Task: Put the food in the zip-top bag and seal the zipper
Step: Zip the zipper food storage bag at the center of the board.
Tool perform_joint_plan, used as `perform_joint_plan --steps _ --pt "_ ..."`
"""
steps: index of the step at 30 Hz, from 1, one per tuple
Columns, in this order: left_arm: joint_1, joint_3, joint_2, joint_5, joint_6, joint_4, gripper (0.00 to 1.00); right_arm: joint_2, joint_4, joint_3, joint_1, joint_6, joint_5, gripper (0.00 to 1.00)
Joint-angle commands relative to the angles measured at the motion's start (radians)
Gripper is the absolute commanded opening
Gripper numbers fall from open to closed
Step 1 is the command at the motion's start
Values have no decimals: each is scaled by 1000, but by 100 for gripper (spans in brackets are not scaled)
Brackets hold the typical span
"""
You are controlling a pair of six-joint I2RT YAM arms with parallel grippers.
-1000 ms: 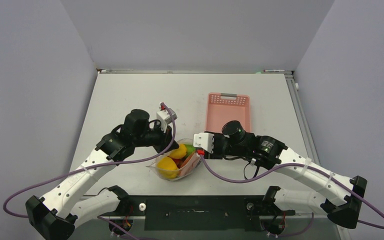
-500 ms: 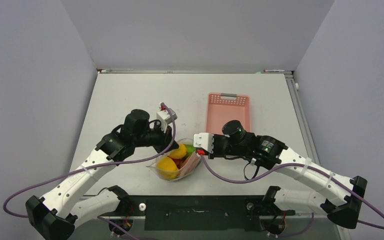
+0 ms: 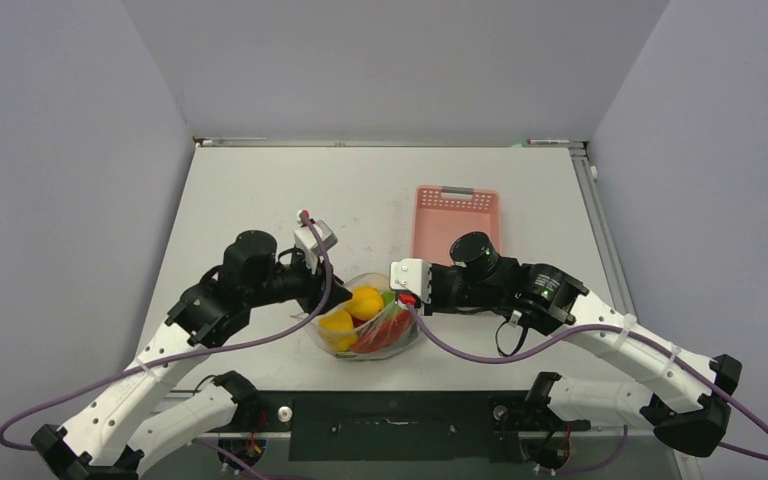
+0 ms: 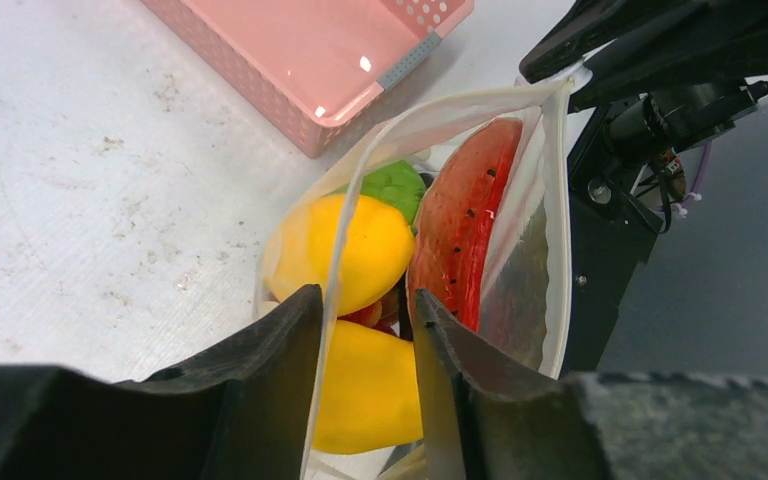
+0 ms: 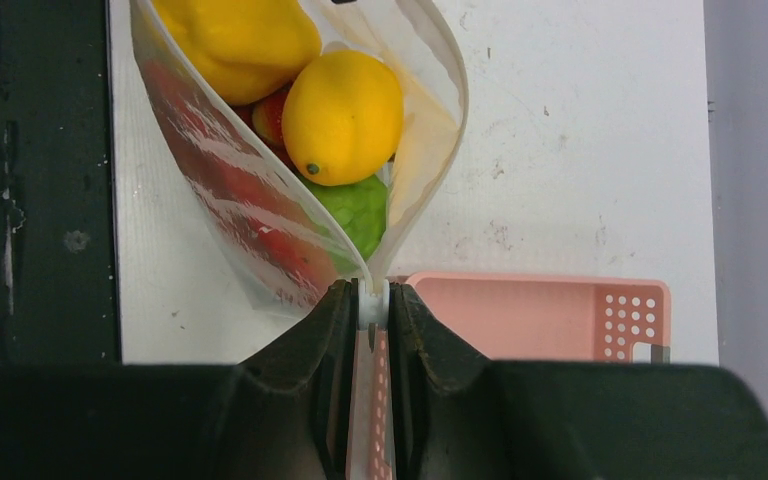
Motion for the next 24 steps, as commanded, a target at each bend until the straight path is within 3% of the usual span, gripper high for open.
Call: perform_joint_plan --steps 1,4,14,24 --pt "-5 -24 -87 -23 15 62 40 12 -22 86 9 27 -56 5" --pt "-5 -45 -134 -5 16 99 49 26 -60 124 21 46 -70 5" --pt "-5 -56 -186 202 -67 234 58 143 -251 327 184 175 38 5" --pt "-6 -135 -207 316 -225 459 65 230 -373 474 232 273 8 5"
